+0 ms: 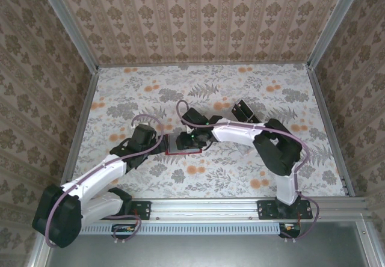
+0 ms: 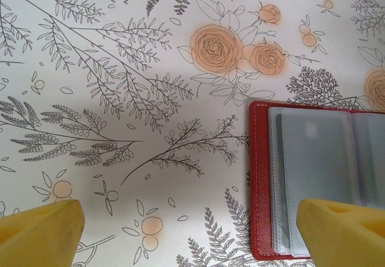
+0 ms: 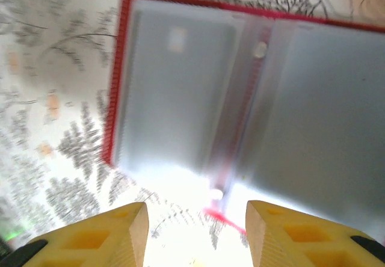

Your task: Put the credit cards into the card holder

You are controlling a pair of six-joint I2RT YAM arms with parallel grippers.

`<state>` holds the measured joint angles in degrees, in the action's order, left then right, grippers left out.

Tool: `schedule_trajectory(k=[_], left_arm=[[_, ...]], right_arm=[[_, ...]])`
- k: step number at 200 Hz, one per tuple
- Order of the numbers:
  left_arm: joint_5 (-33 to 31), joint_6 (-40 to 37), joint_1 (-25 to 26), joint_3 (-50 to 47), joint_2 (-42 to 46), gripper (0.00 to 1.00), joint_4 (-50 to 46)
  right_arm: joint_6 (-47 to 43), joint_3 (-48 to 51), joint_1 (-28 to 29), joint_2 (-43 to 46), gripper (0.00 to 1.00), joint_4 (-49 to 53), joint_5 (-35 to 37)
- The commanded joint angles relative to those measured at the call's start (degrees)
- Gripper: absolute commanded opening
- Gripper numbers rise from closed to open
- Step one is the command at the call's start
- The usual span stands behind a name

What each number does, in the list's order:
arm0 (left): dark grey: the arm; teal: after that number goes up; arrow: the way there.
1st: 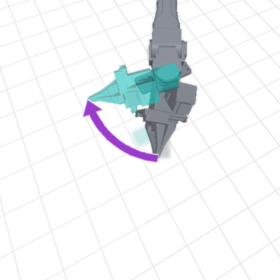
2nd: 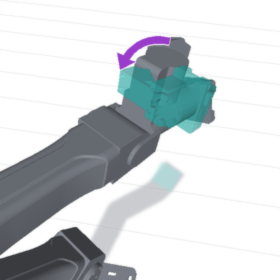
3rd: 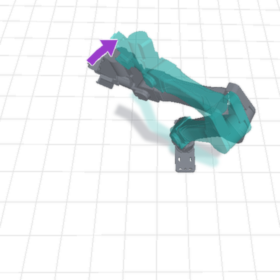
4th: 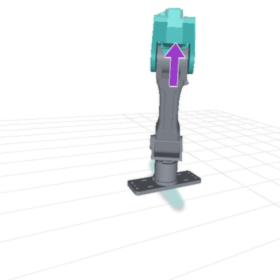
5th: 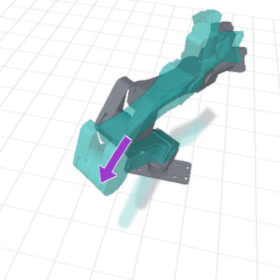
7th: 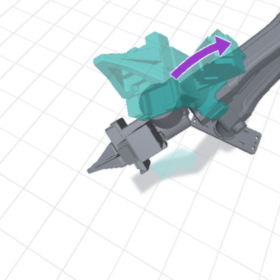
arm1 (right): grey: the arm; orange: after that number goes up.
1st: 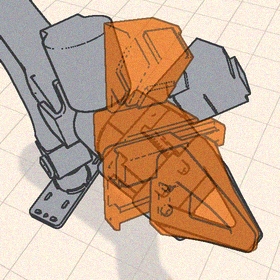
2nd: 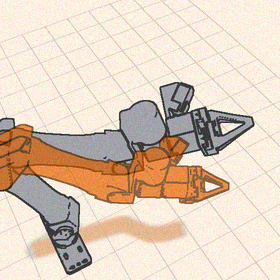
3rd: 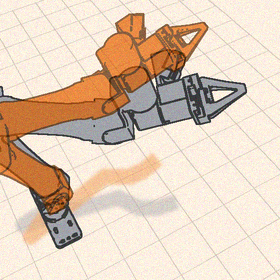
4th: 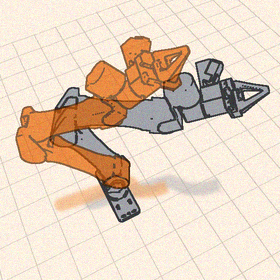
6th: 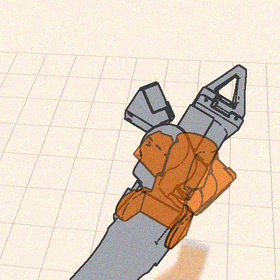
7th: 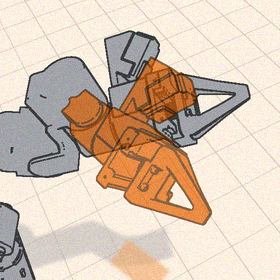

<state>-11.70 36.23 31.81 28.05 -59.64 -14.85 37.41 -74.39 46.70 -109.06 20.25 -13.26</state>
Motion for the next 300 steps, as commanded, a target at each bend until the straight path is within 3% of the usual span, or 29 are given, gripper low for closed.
schedule_trajectory(k=[1, 60, 120, 212, 300], left_arm=[[0.95, -1.22, -0.43, 1.36, -0.37, 1.0, -1.14], [3.24, -1.95, -0.96, 2.94, -2.86, 1.0, -1.01], [4.98, -2.2, -0.96, 5.05, -6.0, 1.0, -0.62], [5.14, -2.21, -0.88, 5.43, -6.81, 1.0, -0.75], [5.11, -2.47, -0.88, 5.53, -7.6, 1.0, -0.54]], right_arm=[[-4.33, -2.23, -2.65, 8.56, 0.48, 6.02, 0.77], [-17.5, -0.76, -12.41, 18.64, 0.48, 28.49, 26.44], [-22.01, 0.64, -14.76, 15.45, 0.47, 36.19, 39.71], [-22.71, 5.32, -17.91, 11.34, 0.43, 33.04, 37.65], [-22.67, 7.05, -18.13, 11.67, 0.27, 31.69, 33.86]])
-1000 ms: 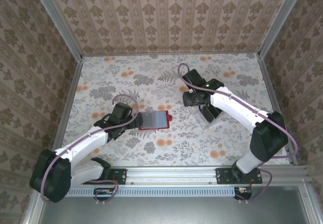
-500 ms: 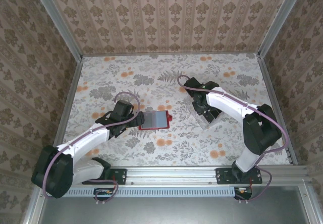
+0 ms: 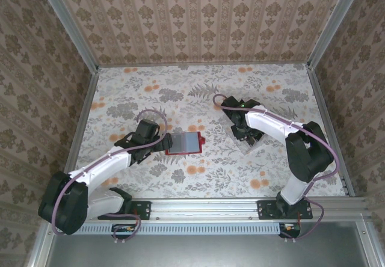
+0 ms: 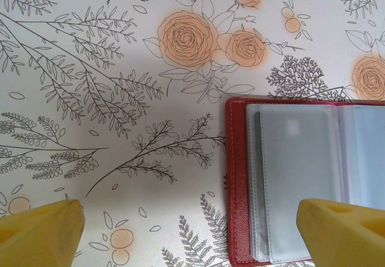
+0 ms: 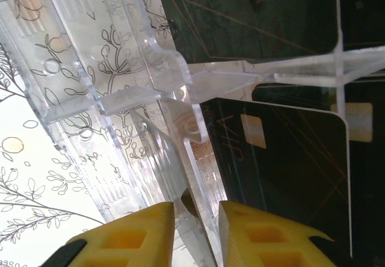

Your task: Put the credit cards into the card holder

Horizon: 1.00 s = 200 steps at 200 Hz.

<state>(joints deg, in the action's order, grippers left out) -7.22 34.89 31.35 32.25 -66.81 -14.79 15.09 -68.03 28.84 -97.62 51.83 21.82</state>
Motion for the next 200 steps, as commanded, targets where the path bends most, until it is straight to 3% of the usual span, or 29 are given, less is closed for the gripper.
schedule_trajectory(k=[1, 111, 200], left_arm=[[0.59, -1.1, -0.42, 1.33, -0.43, 1.0, -0.6], [0.97, -0.88, -0.42, 1.24, -1.05, 1.0, -0.07], [0.99, -0.82, -0.15, 1.2, -1.31, 1.0, 0.11]], right_arm=[[-0.34, 0.7, -0.32, 0.24, 0.27, 0.15, -1.24], [-1.04, 0.79, -0.3, 3.48, 0.23, 1.55, -0.73], [-3.0, 1.03, -0.36, 3.18, 0.14, 1.87, -1.94]])
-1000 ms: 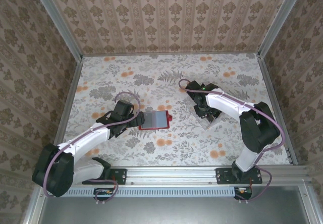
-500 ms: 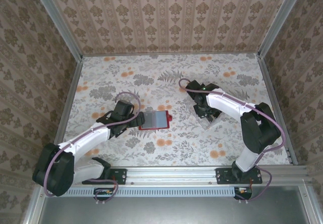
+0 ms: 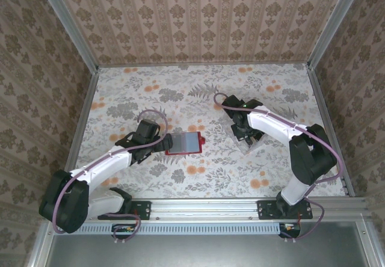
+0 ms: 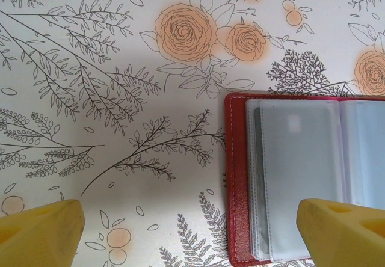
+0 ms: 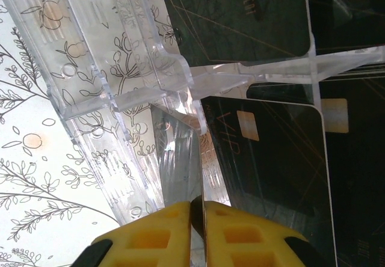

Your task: Put the credit cards into the card holder

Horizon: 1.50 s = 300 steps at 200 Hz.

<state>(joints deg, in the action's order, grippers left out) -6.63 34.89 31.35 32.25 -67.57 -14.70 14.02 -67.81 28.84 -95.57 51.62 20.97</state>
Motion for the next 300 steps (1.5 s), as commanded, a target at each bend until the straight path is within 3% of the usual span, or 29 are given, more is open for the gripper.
schedule_trajectory(k=[1, 77, 141, 166, 200, 251, 300], left_arm=[[0.44, -0.85, -0.15, 1.22, -0.54, 1.0, 0.02], [0.05, -1.09, -0.15, 1.58, -0.24, 1.0, -0.78], [-0.66, -2.78, -0.33, 2.41, -1.33, 1.0, -1.95], [-0.75, -3.59, -0.33, 2.72, -2.01, 1.0, -2.13], [-0.94, -3.78, -0.33, 2.82, -2.92, 1.0, -2.36], [-2.24, -3.92, -0.33, 2.84, -2.92, 1.0, -3.91], [-2.17, -4.48, -0.33, 2.87, -3.26, 1.0, -4.08]], right_arm=[[-1.96, 0.78, -0.36, 1.1, 0.14, 2.13, -1.14], [-4.11, -3.12, -0.21, 3.37, 0.0, 5.14, -5.86], [-0.69, -9.12, 2.3, 10.16, 0.0, 5.01, -14.27], [4.56, -8.05, 4.28, 11.06, 0.0, -2.31, -21.72], [19.0, -0.14, 7.92, 8.89, 0.0, -24.54, -31.96], [30.26, 1.28, 16.08, -1.69, 0.0, -39.62, -28.79], [32.56, 0.71, 17.87, -7.9, 0.0, -42.98, -28.31]])
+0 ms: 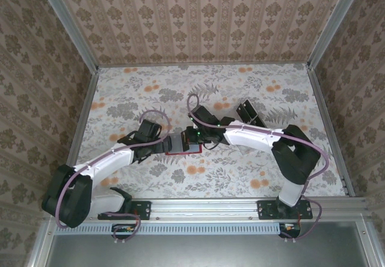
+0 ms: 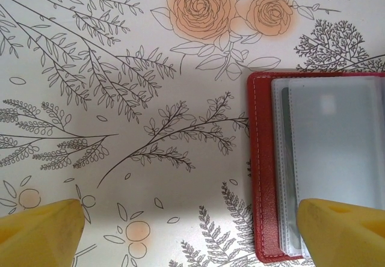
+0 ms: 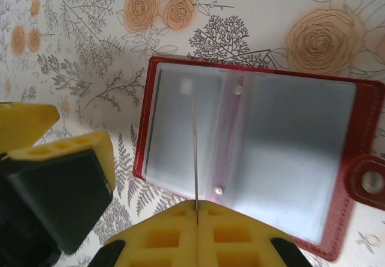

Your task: Put the credit cards into the card holder

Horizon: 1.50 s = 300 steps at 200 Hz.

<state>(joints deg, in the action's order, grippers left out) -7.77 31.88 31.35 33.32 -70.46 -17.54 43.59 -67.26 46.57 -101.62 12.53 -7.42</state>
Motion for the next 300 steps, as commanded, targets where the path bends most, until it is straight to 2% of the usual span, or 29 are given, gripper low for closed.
schedule_trajectory(k=[1, 53, 156, 218, 267, 300], left_arm=[[-1.12, -1.47, -0.33, 1.82, -0.38, 1.0, -1.25], [-0.78, -1.73, -0.33, 2.49, -1.39, 1.0, -1.07], [-0.06, -2.68, 1.65, 5.59, -6.93, 1.0, 1.15], [-3.35, -3.14, 3.27, 7.78, -11.87, 1.0, 1.57], [-7.86, -1.29, 3.37, 7.78, -13.18, 1.0, -3.67], [-7.79, -0.4, 3.36, 7.18, -14.48, 1.0, -5.19]], right_arm=[[2.99, 0.18, 0.17, -1.88, 0.0, -3.91, 0.15], [2.63, 2.16, -0.03, -3.13, 0.0, -4.17, 3.1], [3.31, 6.16, -2.06, -3.54, 0.0, -7.8, 1.18], [4.09, 7.41, -2.26, -4.17, 0.0, -9.17, 0.22], [4.98, 8.45, -2.42, -4.21, 0.0, -10.33, -0.49], [5.45, 9.13, -2.73, -3.77, 0.0, -11.6, -1.43]])
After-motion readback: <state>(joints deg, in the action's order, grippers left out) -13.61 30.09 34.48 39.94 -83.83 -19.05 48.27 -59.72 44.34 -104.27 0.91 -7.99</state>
